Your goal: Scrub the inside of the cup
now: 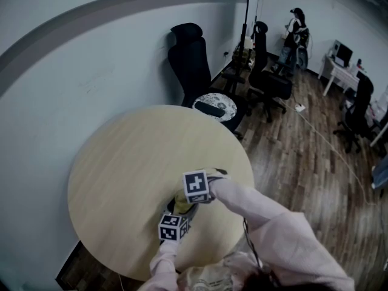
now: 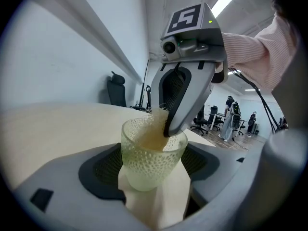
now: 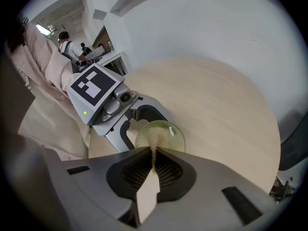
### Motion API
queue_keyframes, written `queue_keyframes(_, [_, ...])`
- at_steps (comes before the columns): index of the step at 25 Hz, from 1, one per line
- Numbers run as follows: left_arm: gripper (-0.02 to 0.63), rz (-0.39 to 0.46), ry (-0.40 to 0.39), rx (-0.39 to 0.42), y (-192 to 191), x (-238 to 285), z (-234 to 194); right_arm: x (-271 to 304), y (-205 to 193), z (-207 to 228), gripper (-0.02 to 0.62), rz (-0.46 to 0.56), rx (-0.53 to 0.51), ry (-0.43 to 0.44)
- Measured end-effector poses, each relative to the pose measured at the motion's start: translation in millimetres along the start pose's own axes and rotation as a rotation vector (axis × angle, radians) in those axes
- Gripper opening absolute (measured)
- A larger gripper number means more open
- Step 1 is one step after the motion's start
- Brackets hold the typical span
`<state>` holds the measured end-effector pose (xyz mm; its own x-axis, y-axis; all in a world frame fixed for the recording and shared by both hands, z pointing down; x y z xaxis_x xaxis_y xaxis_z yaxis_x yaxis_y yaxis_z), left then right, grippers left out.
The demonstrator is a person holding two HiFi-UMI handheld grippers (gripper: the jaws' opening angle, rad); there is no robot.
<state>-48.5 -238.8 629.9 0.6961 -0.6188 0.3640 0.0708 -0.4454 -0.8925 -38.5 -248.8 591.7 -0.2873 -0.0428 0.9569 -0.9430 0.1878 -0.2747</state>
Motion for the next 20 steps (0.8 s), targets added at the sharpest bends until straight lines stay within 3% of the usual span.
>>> queue_keyframes(20, [0.38, -0.01, 0.004, 0.002, -0.5, -1.2, 1.6, 2.7, 3.2, -6.8, 0.023, -0.042, 0.187, 0.145])
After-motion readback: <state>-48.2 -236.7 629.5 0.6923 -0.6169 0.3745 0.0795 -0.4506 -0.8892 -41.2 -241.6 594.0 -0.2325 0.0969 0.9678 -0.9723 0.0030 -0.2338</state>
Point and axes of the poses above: the fingertips, and each gripper's own axes: x forward along the fingers, z to its right, y out of its top, the point moved 3 cm from there along -x, backward along the fingers, and after that the axes turned 12 degrees about -y, right-handed, at the moved point
